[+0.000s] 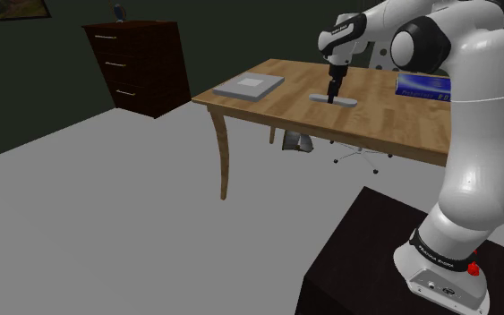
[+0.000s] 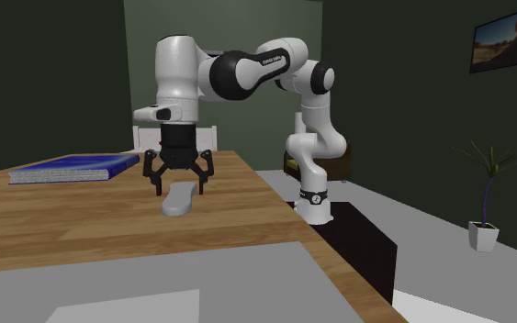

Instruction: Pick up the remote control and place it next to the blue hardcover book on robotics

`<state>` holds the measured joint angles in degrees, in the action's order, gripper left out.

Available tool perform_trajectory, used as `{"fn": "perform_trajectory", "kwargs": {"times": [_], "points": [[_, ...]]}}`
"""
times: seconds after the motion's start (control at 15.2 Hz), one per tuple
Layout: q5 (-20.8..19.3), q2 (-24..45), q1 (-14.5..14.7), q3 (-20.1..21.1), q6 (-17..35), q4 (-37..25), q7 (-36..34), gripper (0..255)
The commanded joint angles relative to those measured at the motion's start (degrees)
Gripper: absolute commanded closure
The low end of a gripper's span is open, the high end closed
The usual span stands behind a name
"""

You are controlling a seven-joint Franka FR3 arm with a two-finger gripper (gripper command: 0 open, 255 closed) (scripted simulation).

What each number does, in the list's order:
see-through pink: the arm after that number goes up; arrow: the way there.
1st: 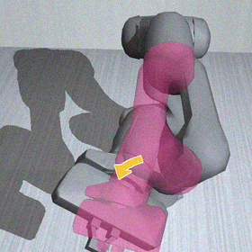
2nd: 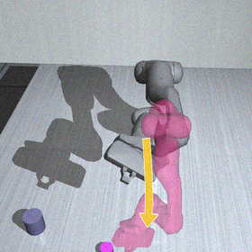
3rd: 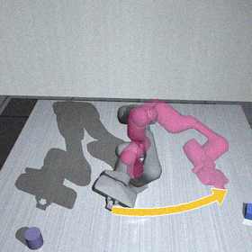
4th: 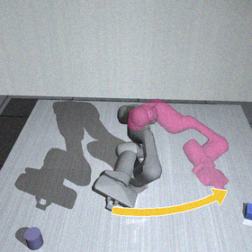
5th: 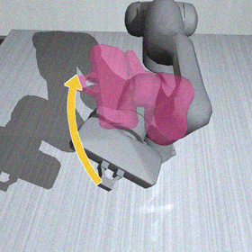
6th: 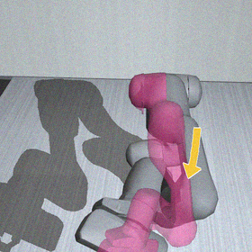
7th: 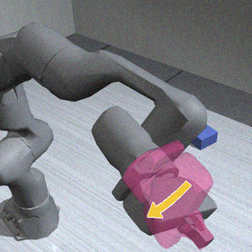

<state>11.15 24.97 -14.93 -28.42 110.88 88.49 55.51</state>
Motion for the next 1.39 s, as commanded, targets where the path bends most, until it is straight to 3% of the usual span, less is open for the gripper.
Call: {"fn": "perform_trajectory", "kwargs": {"times": [0.0, 0.26, 0.33, 0.92, 1.32], "points": [[0.1, 0.1, 0.0, 0.0, 0.2, 0.0, 0.0, 0], [0.1, 0.1, 0.0, 0.0, 0.2, 0.0, 0.0, 0], [0.1, 0.1, 0.0, 0.0, 0.2, 0.0, 0.0, 255], [0.1, 0.1, 0.0, 0.0, 0.2, 0.0, 0.0, 255], [-0.5, -0.7, -0.2, -0.3, -4.0, -3.4, -0.3, 255]]}}
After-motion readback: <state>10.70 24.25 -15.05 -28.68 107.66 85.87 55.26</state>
